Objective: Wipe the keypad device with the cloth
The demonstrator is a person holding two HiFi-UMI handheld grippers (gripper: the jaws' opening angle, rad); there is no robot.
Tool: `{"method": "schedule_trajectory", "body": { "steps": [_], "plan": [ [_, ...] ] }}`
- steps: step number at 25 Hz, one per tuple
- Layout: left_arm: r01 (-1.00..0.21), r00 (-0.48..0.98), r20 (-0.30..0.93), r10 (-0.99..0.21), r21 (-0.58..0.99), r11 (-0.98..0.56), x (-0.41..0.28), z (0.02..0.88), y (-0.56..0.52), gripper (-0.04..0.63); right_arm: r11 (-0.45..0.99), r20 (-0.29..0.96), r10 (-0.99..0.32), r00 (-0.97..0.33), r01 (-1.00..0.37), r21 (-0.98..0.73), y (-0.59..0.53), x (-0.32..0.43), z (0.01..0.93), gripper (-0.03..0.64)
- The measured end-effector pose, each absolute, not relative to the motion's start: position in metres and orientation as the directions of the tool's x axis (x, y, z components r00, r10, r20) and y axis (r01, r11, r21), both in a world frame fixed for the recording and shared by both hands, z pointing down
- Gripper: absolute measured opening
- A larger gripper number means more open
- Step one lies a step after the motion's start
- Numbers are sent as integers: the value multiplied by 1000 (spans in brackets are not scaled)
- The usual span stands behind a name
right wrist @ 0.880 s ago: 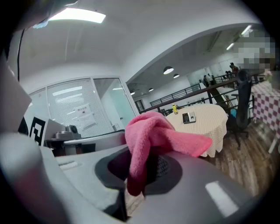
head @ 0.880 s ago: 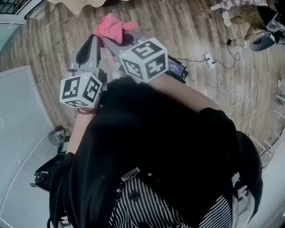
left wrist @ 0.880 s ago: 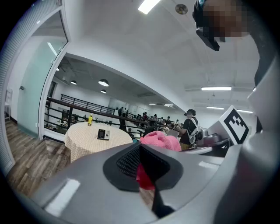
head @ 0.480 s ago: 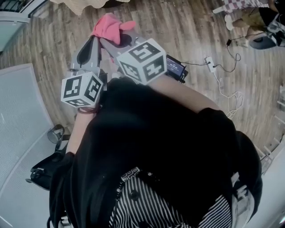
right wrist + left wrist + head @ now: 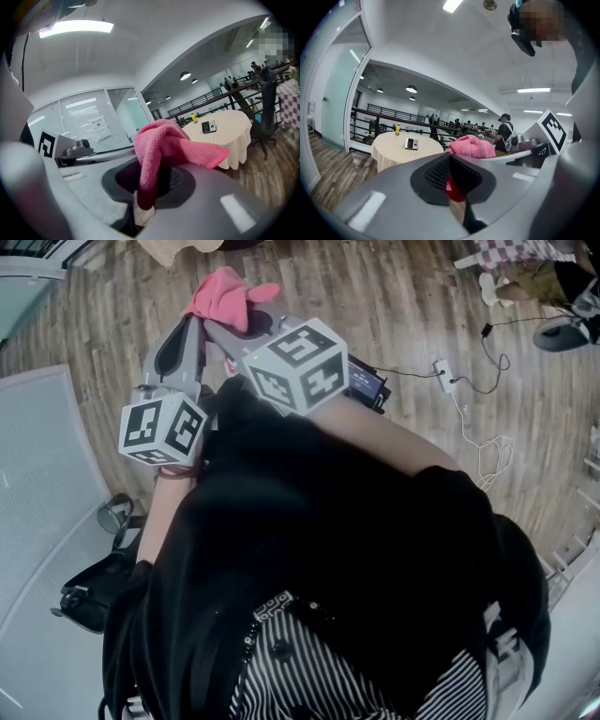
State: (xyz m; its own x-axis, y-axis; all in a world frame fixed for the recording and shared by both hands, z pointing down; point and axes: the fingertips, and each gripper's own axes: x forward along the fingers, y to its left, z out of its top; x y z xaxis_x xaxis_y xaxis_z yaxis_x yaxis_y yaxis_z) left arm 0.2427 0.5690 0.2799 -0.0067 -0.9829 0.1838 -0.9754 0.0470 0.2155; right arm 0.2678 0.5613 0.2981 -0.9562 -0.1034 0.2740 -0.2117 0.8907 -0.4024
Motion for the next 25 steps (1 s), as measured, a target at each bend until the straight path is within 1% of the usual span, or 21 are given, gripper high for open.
{"method": "schedule_trajectory", "body": {
  "steps": [3,7,12,15,18,22,25],
  "plan": [
    [-985,-13,201,-979,166,48,252,281,550,2,888,279,-104,-955,-216,-407,543,276,299,61],
    [-986,15,210,-978,163,20,262,282,515,3,877,284,-121,-951,-237,-418,508,285,300,61],
    [-989,49,179,-983,143,-23,245,274,526,3,890,283,-173,-943,-273,-366,521,269,291,63],
    [-993,57,204,-977,109,-35,245,271,479,2,881,286,-198,-938,-298,-366,476,269,287,63],
    [-990,90,221,-971,123,-63,238,268,426,2,864,291,-214,-932,-320,-390,423,262,285,61],
    [-989,111,216,-970,124,-86,215,270,401,3,861,293,-235,-927,-338,-380,397,238,287,61],
    [-989,116,238,-964,114,-91,196,277,380,2,860,306,-248,-919,-354,-367,377,219,292,61]
  ]
}}
